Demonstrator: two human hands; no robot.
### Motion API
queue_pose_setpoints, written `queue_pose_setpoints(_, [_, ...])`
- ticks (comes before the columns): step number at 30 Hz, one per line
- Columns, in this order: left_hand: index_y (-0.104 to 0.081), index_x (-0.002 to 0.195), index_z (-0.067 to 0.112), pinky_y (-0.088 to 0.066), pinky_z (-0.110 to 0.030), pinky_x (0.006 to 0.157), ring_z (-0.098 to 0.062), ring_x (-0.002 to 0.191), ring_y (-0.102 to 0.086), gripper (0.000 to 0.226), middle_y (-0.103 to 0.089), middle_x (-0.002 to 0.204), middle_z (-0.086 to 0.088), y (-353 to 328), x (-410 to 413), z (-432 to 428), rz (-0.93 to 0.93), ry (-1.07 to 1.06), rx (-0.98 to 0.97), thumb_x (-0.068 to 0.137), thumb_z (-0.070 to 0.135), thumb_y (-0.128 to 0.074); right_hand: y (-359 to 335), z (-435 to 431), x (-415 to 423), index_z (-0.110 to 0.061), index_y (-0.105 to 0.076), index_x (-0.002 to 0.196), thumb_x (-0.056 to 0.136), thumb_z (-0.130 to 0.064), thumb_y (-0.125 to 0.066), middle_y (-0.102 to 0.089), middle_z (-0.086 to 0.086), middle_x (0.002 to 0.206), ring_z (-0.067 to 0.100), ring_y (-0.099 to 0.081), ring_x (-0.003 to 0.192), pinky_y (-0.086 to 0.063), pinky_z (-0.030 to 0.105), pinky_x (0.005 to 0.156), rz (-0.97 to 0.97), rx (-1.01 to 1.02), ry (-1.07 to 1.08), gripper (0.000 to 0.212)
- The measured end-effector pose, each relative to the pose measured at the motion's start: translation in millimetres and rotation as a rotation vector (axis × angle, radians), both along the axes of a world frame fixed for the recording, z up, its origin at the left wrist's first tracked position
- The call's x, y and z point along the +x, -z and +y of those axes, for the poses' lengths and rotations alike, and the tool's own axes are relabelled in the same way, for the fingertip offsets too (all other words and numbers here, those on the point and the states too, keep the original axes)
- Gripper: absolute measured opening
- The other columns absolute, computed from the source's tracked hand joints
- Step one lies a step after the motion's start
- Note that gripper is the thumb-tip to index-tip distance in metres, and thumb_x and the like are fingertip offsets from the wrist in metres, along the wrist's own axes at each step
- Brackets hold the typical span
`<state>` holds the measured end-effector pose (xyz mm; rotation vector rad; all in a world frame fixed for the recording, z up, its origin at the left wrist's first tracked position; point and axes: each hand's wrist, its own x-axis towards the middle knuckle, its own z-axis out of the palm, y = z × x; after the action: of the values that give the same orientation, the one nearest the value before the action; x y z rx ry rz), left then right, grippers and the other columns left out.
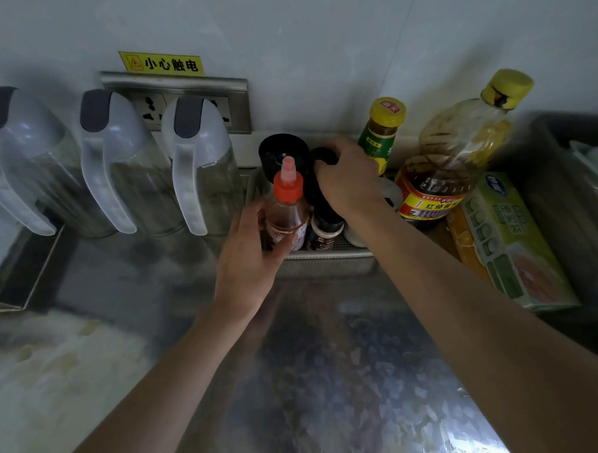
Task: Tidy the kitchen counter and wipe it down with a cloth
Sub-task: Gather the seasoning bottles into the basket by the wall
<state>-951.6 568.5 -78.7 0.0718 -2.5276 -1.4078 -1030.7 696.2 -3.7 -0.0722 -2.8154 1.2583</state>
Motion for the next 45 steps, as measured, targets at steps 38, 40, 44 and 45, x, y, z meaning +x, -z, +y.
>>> queue_pose_setpoints(38, [-0.059,0.085,0.029,-0.042,-0.003,0.071,0.009,0.086,-0.059,0.028,-0.066,0.095,0.001,-101.0,291.3,133.4,-0.420,0.955,0.043,0.079,0.004,-0.070,-42.3,156.3,555.6,-0.031,-0.058,0.100,0.084,-0.010,-0.066,-0.061,-0.011,0.103,0.010,-0.057,0.101,-0.035,0.008,0.077,-0.195,-0.077,0.913,0.028])
queue_pose_setpoints(40, [-0.059,0.085,0.028,-0.042,-0.003,0.071,0.006,0.089,-0.058,0.028,-0.066,0.094,0.000,-106.3,297.6,170.8,-0.402,1.017,0.034,0.079,0.002,-0.069,-40.5,182.2,571.2,-0.034,-0.057,0.098,0.086,-0.015,-0.065,-0.063,-0.009,0.104,0.014,-0.059,0.101,-0.040,0.015,0.083,-0.216,-0.111,0.970,0.025])
queue_pose_setpoints(44, [-0.060,0.087,0.025,-0.043,-0.004,0.075,-0.011,0.086,-0.063,0.023,-0.066,0.093,0.002,-116.9,303.1,249.3,-0.371,1.096,0.037,0.080,0.004,-0.068,-36.8,237.2,581.8,-0.030,-0.060,0.103,0.087,-0.020,-0.065,-0.063,-0.007,0.113,0.011,-0.058,0.106,-0.045,0.031,0.091,-0.200,-0.172,1.024,0.020])
queue_pose_setpoints(45, [-0.061,0.090,0.023,-0.044,-0.005,0.076,-0.010,0.088,-0.063,0.020,-0.066,0.094,0.002,-118.7,303.7,267.9,-0.368,1.109,0.033,0.081,0.006,-0.068,-39.2,251.9,581.4,-0.026,-0.061,0.105,0.087,-0.019,-0.064,-0.064,-0.005,0.112,0.009,-0.058,0.102,-0.045,0.026,0.087,-0.183,-0.196,1.036,0.019])
